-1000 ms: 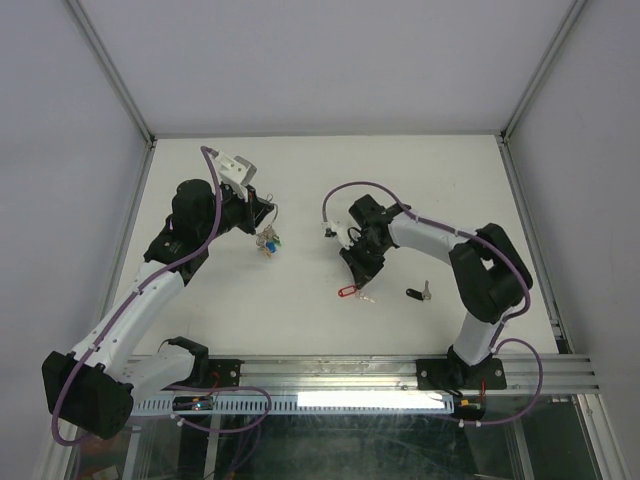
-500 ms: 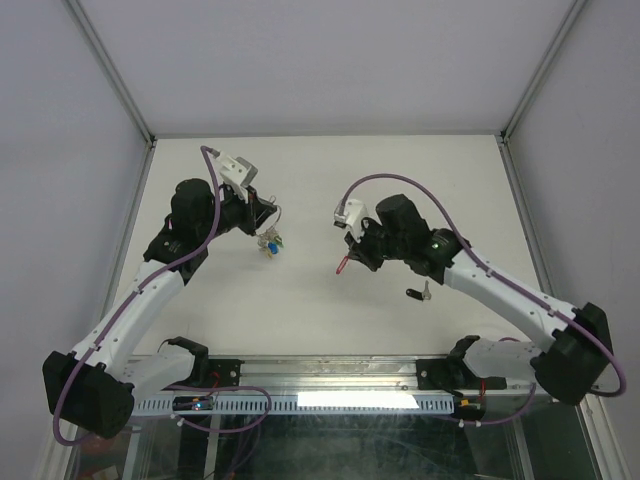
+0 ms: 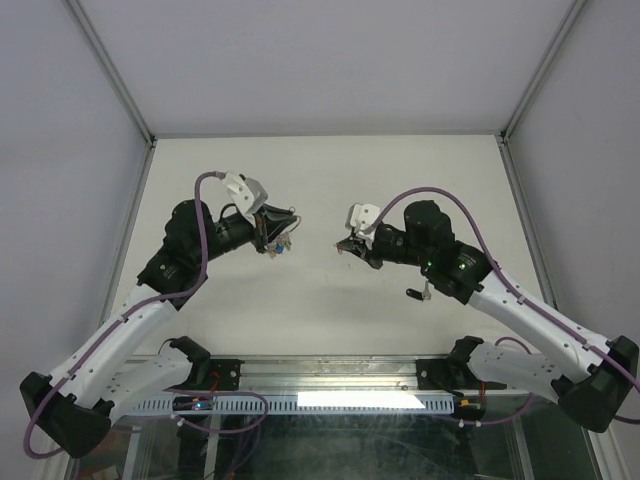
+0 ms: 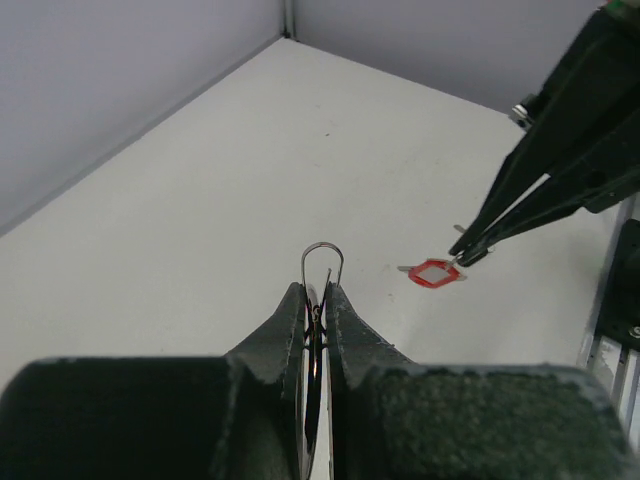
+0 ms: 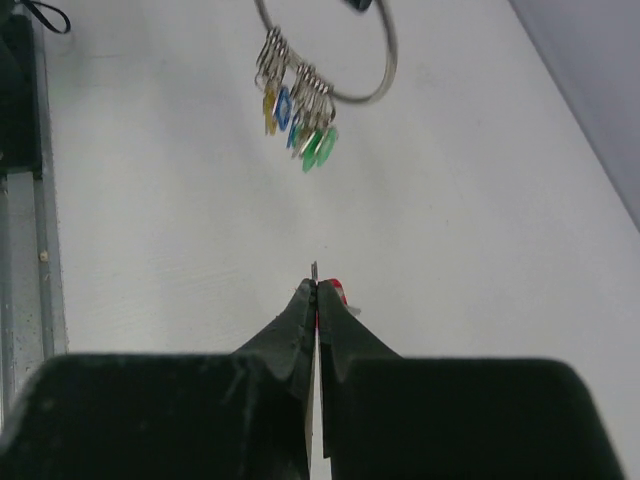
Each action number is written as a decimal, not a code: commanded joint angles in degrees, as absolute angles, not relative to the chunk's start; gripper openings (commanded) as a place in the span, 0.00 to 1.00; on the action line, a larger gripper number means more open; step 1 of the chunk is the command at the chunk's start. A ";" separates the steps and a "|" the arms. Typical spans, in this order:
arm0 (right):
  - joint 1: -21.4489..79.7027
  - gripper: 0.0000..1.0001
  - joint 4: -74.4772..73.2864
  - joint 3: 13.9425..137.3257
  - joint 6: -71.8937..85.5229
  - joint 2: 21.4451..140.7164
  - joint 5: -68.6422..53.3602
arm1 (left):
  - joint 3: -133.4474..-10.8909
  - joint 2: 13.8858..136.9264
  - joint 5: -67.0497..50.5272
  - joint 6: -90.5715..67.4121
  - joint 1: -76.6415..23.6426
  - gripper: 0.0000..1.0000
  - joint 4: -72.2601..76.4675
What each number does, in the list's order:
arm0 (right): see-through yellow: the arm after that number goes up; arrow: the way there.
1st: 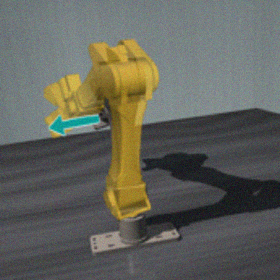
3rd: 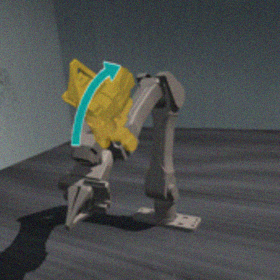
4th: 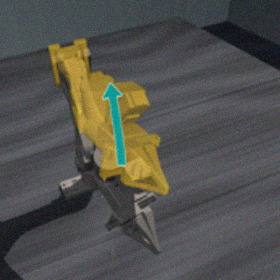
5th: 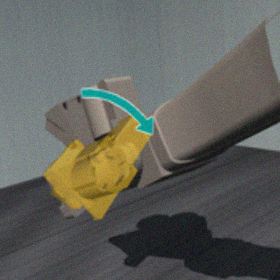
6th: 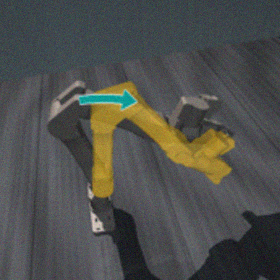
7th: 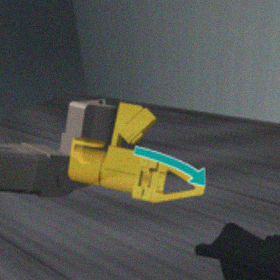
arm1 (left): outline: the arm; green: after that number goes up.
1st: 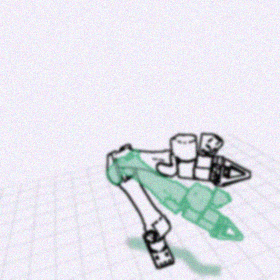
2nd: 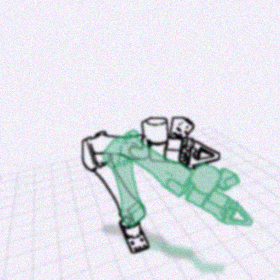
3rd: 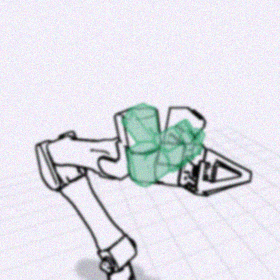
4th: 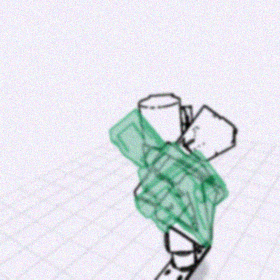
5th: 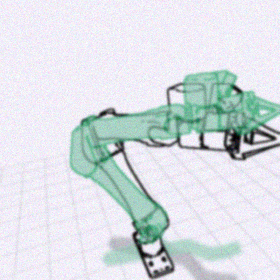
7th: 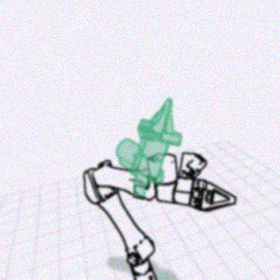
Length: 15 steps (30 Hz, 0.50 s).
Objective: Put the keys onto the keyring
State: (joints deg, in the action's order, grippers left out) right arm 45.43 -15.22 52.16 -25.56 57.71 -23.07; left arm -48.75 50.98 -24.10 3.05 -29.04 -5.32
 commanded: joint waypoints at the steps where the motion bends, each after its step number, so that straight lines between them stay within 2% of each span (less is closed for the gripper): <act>1: 46.00 0.00 -6.23 54.49 -27.80 54.43 -28.04 | -51.50 48.43 -18.14 6.22 -36.21 0.00 -0.70; 6: 46.94 0.00 3.03 54.19 -28.08 52.31 -26.90 | -55.08 48.29 -17.78 5.92 -39.55 0.00 -0.81; 10: 48.47 0.00 9.50 52.64 -34.12 51.44 -26.09 | -57.95 49.05 -18.17 5.72 -41.10 0.00 -0.79; 15: 49.31 0.00 9.47 54.52 -38.98 51.79 -26.35 | -60.24 49.89 -15.91 6.09 -42.63 0.00 -1.14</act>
State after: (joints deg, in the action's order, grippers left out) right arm 48.75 4.40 52.12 -33.67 52.18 -25.87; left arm -56.45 49.65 -18.90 5.19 -41.54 -4.62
